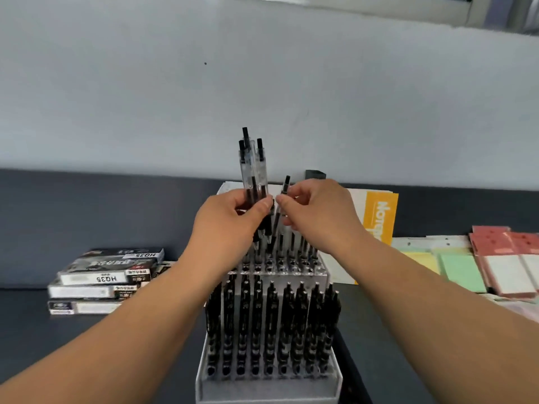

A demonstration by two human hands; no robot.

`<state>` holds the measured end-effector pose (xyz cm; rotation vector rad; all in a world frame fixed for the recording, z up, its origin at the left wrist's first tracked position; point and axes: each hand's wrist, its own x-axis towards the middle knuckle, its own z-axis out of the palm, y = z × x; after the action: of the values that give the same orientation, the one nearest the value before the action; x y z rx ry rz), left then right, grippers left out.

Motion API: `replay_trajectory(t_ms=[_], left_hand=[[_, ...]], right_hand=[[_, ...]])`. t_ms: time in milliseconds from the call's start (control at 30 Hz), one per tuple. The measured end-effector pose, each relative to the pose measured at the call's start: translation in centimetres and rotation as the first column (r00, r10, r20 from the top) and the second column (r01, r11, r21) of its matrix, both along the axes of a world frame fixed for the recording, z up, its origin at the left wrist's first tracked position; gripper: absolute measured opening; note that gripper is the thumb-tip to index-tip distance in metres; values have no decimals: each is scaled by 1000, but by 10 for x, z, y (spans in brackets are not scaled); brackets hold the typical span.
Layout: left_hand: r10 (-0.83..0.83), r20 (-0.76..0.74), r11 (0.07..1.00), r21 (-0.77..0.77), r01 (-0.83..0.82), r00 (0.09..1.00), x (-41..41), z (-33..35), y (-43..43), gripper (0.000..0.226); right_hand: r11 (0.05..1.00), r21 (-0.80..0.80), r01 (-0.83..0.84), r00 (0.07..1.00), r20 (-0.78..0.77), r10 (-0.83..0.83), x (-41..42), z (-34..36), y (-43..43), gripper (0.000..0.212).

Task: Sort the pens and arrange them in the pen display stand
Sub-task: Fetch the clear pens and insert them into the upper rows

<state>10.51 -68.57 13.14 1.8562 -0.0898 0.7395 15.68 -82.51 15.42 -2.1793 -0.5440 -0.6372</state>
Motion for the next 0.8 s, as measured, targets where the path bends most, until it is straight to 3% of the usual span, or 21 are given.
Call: replay_trajectory(t_ms=[267, 467, 633, 800], left_hand=[[-29, -16, 997, -67, 28, 999, -14, -1, 10, 10], [-74, -30, 994, -84, 71, 997, -17, -6, 15, 9], [-100, -43, 992, -86, 96, 994, -14, -10, 22, 11], [-124, -62, 990, -75, 119, 990, -12, -17, 24, 10]], right_hand=[[990, -130, 64, 998, -6, -65, -7, 4, 3, 20], [963, -254, 87, 988, -100, -116, -9, -18, 12, 25], [915, -360, 184, 982, 23, -188, -10, -19, 22, 29], [926, -305, 223, 974, 34, -223, -11, -25, 25, 27]])
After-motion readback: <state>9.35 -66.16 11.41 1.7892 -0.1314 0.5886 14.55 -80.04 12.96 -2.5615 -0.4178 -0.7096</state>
